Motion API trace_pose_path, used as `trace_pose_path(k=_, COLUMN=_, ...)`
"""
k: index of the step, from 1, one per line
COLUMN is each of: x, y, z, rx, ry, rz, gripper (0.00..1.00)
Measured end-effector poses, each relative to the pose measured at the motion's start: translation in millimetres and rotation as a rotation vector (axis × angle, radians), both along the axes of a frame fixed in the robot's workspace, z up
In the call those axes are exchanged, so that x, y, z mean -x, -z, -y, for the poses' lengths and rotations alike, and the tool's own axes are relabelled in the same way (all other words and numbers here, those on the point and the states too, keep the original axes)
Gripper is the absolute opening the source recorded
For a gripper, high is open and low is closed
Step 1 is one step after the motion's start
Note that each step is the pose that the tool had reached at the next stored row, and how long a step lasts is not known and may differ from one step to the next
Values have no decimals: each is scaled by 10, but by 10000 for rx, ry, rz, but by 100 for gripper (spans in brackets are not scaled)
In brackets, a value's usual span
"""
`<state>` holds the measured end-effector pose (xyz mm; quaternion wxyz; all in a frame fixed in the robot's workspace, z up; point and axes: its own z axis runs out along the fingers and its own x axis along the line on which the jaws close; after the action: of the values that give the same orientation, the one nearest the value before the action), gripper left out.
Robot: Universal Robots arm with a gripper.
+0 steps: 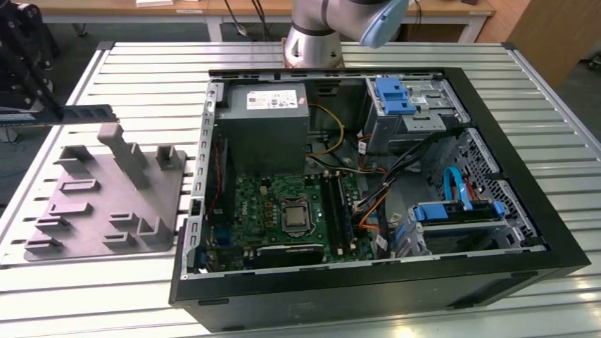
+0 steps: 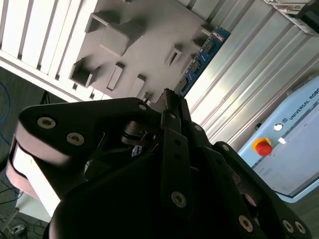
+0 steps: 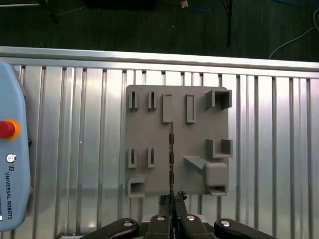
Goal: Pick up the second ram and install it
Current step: 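Pick up the second ram and move it above second insertion slot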
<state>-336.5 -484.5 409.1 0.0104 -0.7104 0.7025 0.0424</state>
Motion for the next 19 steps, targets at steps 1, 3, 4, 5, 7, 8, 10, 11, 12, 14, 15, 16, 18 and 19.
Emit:
trace_pose_path(k=1, x=-32, y=2, z=0, rx=0, ry=0, rz=-3, gripper=14)
trace_pose_path(k=3, x=-99, y=6, z=0, rx=-1, ry=0, rz=-9, gripper=14)
trace_pose_path(k=4, x=-131, y=7, z=0, rx=0, ry=-1, rz=-13, gripper=14)
trace_pose_path(k=5, x=-161, y=8, z=0, rx=0, ry=0, rz=-17, gripper=14)
trace_pose_path(k=7, x=-251, y=13, z=0, rx=-1, ry=0, rz=-23, gripper=14)
trace_pose_path(k=8, x=-280, y=14, z=0, rx=0, ry=0, rz=-25, gripper=14)
trace_pose_path(k=10, x=-342, y=15, z=0, rx=0, ry=-1, rz=-31, gripper=14)
trace_pose_path(k=11, x=-375, y=17, z=0, rx=0, ry=-1, rz=-34, gripper=14)
trace_pose_path(k=12, x=-409, y=18, z=0, rx=0, ry=0, rz=-36, gripper=14)
trace_pose_path(k=14, x=-472, y=19, z=0, rx=0, ry=0, rz=-41, gripper=14)
trace_pose_path(k=15, x=-498, y=20, z=0, rx=0, ry=0, rz=-43, gripper=14)
trace_pose_path(k=16, x=-522, y=22, z=0, rx=0, ry=-1, rz=-44, gripper=14)
trace_pose_path(k=18, x=-568, y=23, z=0, rx=0, ry=0, rz=-47, gripper=14)
trace_pose_path(k=19, x=-591, y=24, z=0, rx=0, ry=0, rz=-48, gripper=14)
